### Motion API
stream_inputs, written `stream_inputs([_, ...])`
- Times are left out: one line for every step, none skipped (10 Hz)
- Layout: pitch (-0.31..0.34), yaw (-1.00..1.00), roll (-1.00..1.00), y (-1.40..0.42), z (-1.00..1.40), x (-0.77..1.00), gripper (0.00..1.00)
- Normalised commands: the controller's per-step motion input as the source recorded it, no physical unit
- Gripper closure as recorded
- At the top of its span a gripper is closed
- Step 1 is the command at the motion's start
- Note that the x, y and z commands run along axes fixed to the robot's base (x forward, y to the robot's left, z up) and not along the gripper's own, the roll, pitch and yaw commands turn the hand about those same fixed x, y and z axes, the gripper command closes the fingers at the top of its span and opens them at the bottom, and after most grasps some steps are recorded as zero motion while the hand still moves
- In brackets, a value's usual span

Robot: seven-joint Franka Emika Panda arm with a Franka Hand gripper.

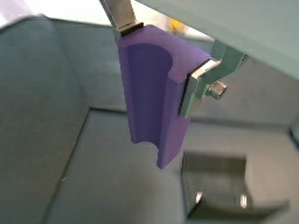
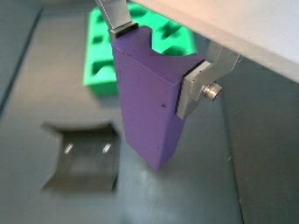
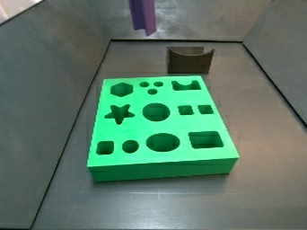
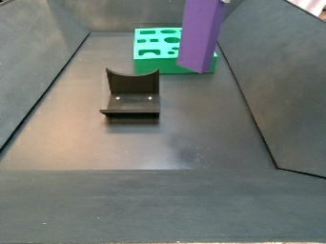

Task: Pick up the arch object. Move up. Place the arch object on the fixture. Regrasp the arch object. Rotate the arch object. Move to above the board. Insert the arch object.
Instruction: Rotate the arch object.

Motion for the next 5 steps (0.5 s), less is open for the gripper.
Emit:
stream_inputs([0.428,-0.61,-0.69,0.01,0.07,0.01,1.00])
stream_inputs([0.370,-0.46,-0.54,0.01,0.06,0.03,1.00])
stream_inputs([0.208,-0.18,-0.26,0.02,0.00,0.05,1.00])
stream_inputs([0.020,-1.00,-0.03,0.04,0.00,-0.09,1.00])
stream_inputs([0.011,-1.00,-0.02,0.03,0.01,-0.11,1.00])
